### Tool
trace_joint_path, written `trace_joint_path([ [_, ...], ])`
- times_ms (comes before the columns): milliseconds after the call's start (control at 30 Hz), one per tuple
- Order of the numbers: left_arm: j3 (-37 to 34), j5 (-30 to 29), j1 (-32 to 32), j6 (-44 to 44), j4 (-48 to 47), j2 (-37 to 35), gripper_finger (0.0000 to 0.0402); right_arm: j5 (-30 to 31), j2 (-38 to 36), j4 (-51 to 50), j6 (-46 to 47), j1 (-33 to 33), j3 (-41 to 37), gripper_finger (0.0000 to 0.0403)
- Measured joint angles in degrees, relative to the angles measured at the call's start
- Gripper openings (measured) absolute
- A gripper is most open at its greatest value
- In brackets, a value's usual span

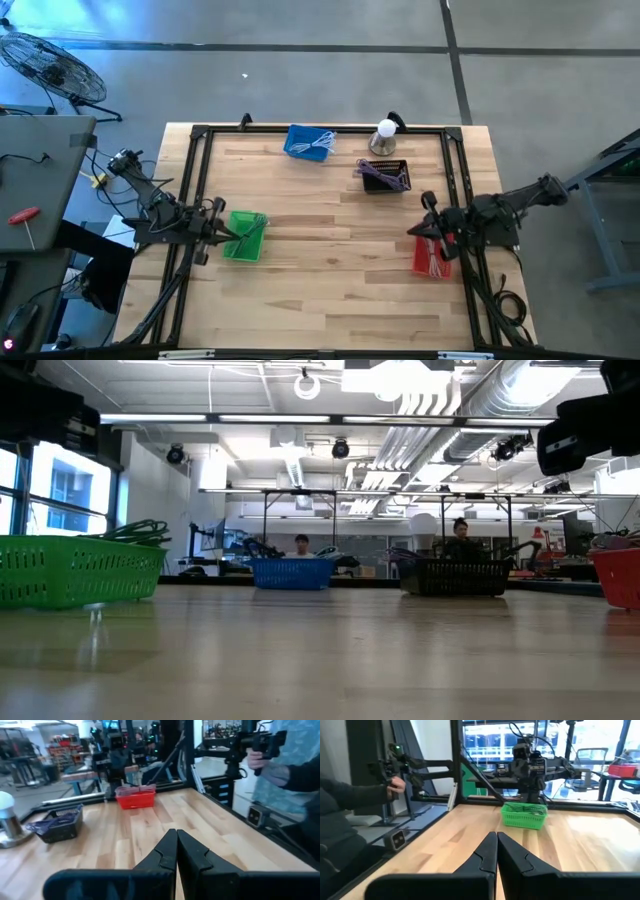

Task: Pick & Place USB Port
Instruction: Return to Home Position

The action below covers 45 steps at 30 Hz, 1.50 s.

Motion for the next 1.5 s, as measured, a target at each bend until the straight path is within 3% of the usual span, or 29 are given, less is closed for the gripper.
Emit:
trace_joint_path([
  [433, -0.06, -1.32, 0.02, 0.39, -0.02, 0.31, 0.0, -7.53, 0.02, -0.16, 0.0, -8.76, 0.0, 0.0],
  [767, -1.95, -1.9, 0.02, 4.57, 5.79, 0.96, 0.0, -12.66, 0.04, 1.64, -1.13, -13.52, -0.02, 0.0],
  [1067, -1.92, -3.13, 0.04, 1.57, 5.85, 3.9, 0.0, -15.46, 0.04, 1.66, -1.53, -16.0, -0.02, 0.0],
  [1500, -1.92, -7.39, 0.33, 4.64, 5.81, 4.33, 0.0, -16.56, 0.04, 1.68, -1.26, -16.38, -0.02, 0.0],
])
